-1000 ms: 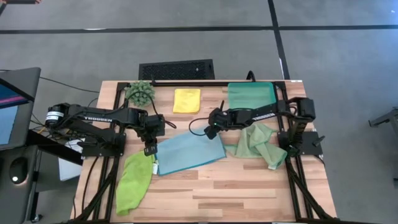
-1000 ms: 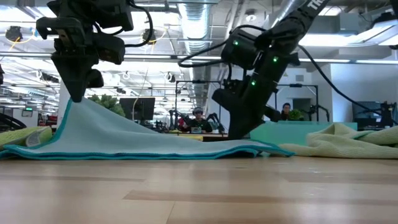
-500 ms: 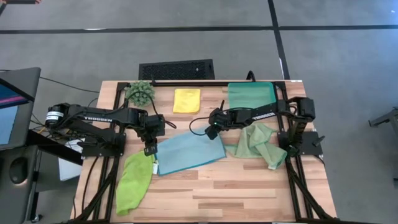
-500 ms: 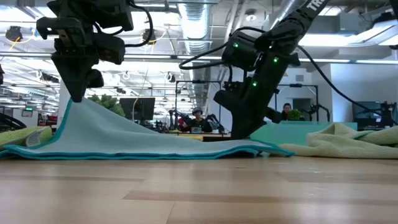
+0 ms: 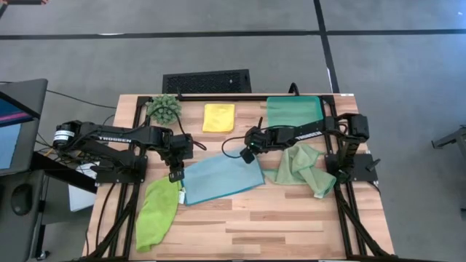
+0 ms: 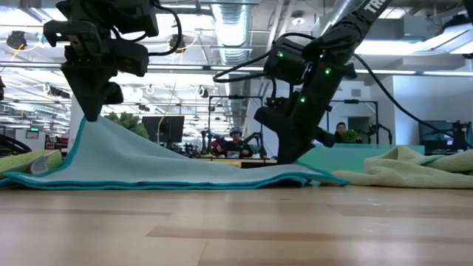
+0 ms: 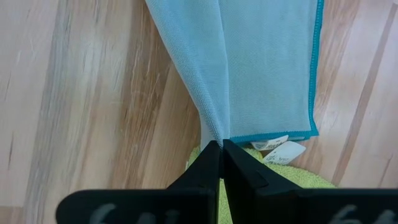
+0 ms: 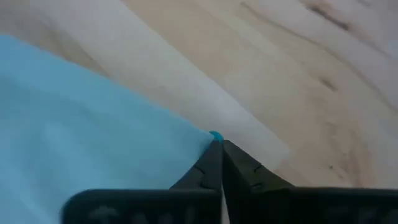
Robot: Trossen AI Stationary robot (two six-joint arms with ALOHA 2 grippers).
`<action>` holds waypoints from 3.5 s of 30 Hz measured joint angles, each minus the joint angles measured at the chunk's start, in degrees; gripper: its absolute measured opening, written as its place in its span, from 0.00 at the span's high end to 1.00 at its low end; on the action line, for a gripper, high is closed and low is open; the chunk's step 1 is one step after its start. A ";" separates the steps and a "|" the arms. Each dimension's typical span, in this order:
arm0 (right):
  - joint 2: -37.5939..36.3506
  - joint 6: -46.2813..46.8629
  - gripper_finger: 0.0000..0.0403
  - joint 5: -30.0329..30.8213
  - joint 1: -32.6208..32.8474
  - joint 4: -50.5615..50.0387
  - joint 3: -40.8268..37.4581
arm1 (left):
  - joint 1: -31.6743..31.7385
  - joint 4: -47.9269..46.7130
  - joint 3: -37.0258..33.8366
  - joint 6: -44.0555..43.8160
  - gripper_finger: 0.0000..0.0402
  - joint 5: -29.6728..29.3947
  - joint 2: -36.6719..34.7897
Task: Fold microfiber towels
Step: Fold the blue microfiber cloth
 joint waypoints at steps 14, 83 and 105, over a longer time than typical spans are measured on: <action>-1.72 2.24 0.99 6.73 0.47 -6.72 0.02 | -0.53 0.47 3.31 2.46 1.00 0.66 -5.31; 1.11 -1.15 0.99 8.45 27.35 15.27 2.40 | -5.06 2.06 5.74 2.83 0.65 -17.97 9.38; 4.72 -3.71 0.99 11.54 18.04 0.65 2.45 | -21.11 27.96 4.49 -6.04 0.98 -6.45 27.53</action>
